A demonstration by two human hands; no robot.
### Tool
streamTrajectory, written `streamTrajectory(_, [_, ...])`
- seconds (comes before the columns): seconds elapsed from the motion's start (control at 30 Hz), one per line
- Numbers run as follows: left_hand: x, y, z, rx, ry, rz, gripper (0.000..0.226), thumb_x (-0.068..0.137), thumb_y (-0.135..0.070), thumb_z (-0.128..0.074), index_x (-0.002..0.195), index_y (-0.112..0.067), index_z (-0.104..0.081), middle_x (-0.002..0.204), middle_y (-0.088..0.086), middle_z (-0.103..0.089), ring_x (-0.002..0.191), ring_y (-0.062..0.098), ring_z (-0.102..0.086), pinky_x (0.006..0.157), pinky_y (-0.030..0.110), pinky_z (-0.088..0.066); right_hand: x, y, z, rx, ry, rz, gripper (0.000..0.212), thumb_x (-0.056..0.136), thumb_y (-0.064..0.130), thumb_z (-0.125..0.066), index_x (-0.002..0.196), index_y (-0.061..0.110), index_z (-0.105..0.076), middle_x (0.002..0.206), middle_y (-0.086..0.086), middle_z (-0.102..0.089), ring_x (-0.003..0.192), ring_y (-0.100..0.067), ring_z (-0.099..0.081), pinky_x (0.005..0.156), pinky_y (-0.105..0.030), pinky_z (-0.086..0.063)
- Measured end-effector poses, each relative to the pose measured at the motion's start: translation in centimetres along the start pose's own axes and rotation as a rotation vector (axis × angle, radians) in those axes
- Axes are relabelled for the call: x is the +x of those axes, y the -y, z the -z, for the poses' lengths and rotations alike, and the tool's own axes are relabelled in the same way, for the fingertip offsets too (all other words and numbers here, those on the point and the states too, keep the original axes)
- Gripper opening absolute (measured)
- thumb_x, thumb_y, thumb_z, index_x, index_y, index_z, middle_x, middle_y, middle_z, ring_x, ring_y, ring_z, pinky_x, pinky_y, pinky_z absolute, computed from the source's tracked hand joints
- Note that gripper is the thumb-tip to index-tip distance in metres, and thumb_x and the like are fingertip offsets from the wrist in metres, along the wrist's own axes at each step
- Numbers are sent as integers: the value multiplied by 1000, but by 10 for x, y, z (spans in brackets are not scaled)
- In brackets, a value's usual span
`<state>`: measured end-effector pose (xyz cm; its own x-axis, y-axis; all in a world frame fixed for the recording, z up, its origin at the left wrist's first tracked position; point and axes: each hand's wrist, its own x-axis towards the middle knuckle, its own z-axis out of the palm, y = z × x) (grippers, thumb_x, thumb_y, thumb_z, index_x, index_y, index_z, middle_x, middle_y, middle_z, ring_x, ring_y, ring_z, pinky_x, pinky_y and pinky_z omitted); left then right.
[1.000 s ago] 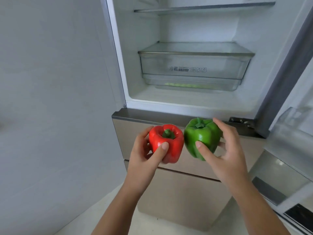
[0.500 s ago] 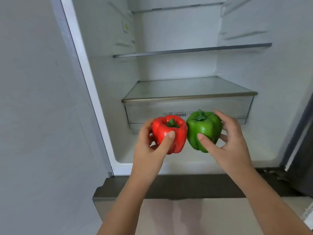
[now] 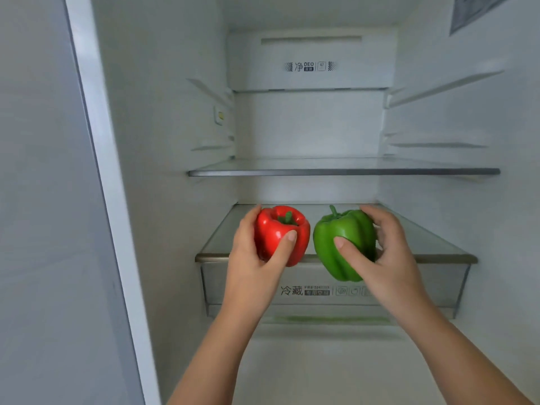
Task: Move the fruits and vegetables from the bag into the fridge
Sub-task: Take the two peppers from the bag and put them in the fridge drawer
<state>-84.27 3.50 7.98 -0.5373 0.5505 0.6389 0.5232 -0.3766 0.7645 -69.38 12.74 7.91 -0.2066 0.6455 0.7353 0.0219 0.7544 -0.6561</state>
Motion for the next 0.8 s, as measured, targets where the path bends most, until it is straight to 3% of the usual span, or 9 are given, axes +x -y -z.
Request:
streamTrajectory(0.07, [9, 0, -1, 16, -12, -1, 61, 72, -50, -61, 128, -37, -41, 124, -7, -52, 106, -1, -52, 93, 27, -45, 12, -3, -4, 22, 9, 5, 57, 69, 38, -73, 116, 38, -41, 124, 4, -45, 111, -2, -47, 94, -27, -41])
streamTrajectory(0.17, [22, 2, -2, 46, -17, 15, 54, 70, -53, -57, 120, -45, -38, 120, -8, -53, 103, -6, -51, 91, 25, -44, 28, -8, -12, 9, 63, 43, 55, 71, 41, -67, 118, 38, -40, 122, 5, -40, 111, 6, -43, 95, -27, -39])
streamTrajectory(0.33, [37, 16, -4, 113, -40, 37, 50, 83, -43, -61, 127, -36, -38, 122, -2, -52, 104, 9, -52, 86, 22, -41, 46, -18, -27, -41, 187, 86, 46, 82, 27, -62, 115, 46, -36, 119, 2, -34, 101, 23, -35, 88, -3, -28])
streamTrajectory(0.4, [40, 21, -4, 144, -23, 35, 44, 84, -39, -60, 121, -41, -36, 120, -2, -52, 104, 10, -52, 85, 21, -40, 49, -21, -29, -30, 193, 71, 45, 82, 27, -62, 115, 43, -37, 120, 2, -33, 101, 20, -37, 90, -8, -30])
streamTrajectory(0.5, [43, 25, -3, 176, -3, 35, 44, 83, -41, -60, 119, -41, -35, 116, -4, -52, 101, 10, -53, 82, 19, -39, 50, -25, -28, -7, 190, 60, 47, 78, 26, -66, 113, 41, -37, 119, 2, -34, 104, 15, -40, 96, -28, -40])
streamTrajectory(0.63, [47, 26, 2, 213, 34, 12, 53, 75, -48, -67, 118, -41, -37, 115, -5, -52, 101, 10, -54, 84, 21, -45, 52, -29, -20, 8, 288, 39, 50, 72, 36, -70, 103, 51, -33, 122, 4, -38, 106, -8, -50, 89, -42, -49])
streamTrajectory(0.7, [47, 27, 4, 271, 68, -5, 64, 73, -42, -73, 125, -38, -37, 118, -5, -50, 104, 12, -54, 88, 25, -45, 54, -31, -17, -23, 333, 27, 53, 71, 37, -71, 103, 52, -31, 124, 6, -38, 108, -12, -51, 88, -40, -50])
streamTrajectory(0.8, [48, 29, 8, 339, 70, -15, 79, 72, -32, -76, 138, -24, -33, 120, -7, -46, 109, 12, -50, 88, 20, -40, 58, -31, -19, -57, 362, 32, 54, 74, 32, -70, 103, 50, -29, 126, 8, -38, 108, -13, -52, 82, -27, -48])
